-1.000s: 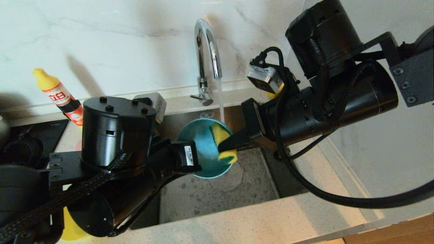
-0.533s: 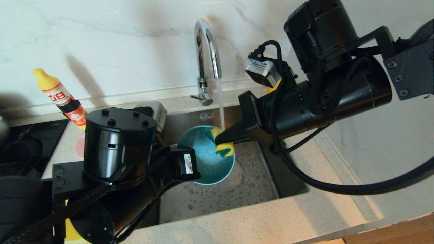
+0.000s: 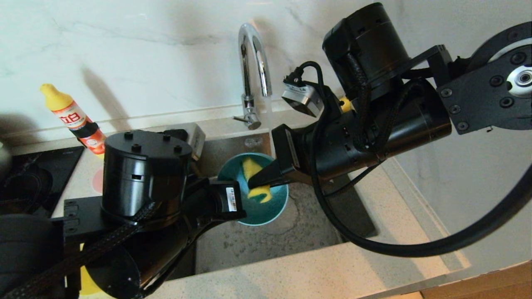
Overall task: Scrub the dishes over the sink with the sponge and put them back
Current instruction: Wipe the bowl
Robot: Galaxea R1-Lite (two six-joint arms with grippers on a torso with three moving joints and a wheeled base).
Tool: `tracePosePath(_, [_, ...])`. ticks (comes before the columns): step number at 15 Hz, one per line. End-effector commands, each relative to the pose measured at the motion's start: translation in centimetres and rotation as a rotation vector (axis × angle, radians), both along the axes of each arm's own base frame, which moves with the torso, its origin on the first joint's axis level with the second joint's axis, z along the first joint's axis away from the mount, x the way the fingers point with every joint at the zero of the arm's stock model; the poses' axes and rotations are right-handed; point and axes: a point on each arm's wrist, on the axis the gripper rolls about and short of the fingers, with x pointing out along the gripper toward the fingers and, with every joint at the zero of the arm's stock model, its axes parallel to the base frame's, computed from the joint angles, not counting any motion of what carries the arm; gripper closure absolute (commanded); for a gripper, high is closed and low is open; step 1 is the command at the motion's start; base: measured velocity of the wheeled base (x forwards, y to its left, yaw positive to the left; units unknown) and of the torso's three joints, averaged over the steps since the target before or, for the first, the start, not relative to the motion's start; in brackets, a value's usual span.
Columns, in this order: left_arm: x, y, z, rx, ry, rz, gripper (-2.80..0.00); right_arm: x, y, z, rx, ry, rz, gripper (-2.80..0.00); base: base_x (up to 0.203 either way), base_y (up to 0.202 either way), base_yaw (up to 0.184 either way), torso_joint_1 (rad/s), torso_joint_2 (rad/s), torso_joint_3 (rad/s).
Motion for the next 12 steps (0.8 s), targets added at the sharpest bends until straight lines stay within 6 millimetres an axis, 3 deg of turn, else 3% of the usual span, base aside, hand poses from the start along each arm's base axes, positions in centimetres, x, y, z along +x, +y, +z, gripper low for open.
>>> tracePosePath(1, [-0.1, 0.1, 0.0, -0.003, -0.002, 0.007, 0.00, 0.1, 0.3, -0.6, -0.015, 0.019, 0.002, 0.00, 0.000, 0.000, 0.000, 0.000, 0.00, 0.000])
tracePosePath(6, [-0.2, 0.3, 0.0, 0.003, -0.003, 0.004, 0.00, 0.8, -0.9, -0.5, -0.036, 0.037, -0.036, 0.00, 0.000, 0.000, 0.000, 0.000, 0.00, 0.000])
tracePosePath(12, [-0.2, 0.3, 0.1, 0.000, -0.008, 0.005, 0.00, -0.3, -2.6, 0.5, -0.052, 0.025, -0.032, 0.00, 0.000, 0.000, 0.000, 0.000, 0.00, 0.000])
